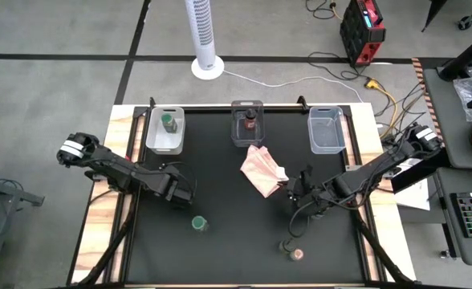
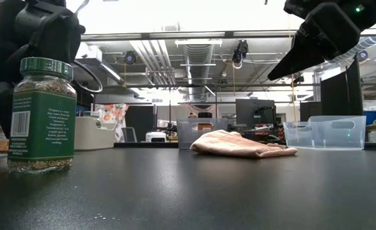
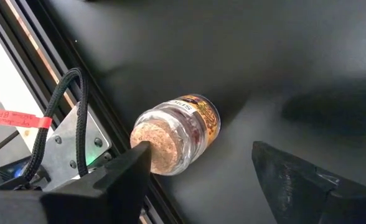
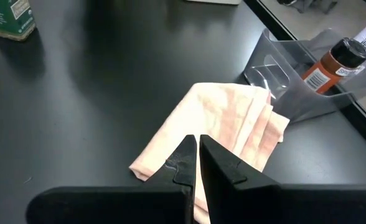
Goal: Sort spices by type
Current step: Put the left brown seasoning bottle into the transparent bin
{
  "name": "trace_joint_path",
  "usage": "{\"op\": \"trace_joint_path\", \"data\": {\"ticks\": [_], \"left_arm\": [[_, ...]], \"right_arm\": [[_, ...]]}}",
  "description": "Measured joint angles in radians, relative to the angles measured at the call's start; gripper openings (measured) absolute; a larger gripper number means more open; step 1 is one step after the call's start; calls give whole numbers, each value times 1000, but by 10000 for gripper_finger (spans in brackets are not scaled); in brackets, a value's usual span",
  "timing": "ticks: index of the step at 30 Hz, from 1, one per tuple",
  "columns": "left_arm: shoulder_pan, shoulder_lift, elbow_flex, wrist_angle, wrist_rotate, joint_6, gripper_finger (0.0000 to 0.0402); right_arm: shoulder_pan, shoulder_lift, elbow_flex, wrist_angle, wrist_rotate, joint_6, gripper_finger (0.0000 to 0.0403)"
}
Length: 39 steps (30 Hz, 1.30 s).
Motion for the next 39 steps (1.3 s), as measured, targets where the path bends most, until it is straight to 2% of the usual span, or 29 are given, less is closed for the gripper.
{"op": "trace_joint_path", "data": {"ticks": [18,29,39], "left_arm": [[0,0,3,6,2,-5,260],[-13,1,112,31,14,93,260],[-11,1,118,-21,-18,93,260]], "right_arm": [[0,0,0,0,0,0,13],[0,0,0,0,0,0,13],[0,0,0,0,0,0,13]]}}
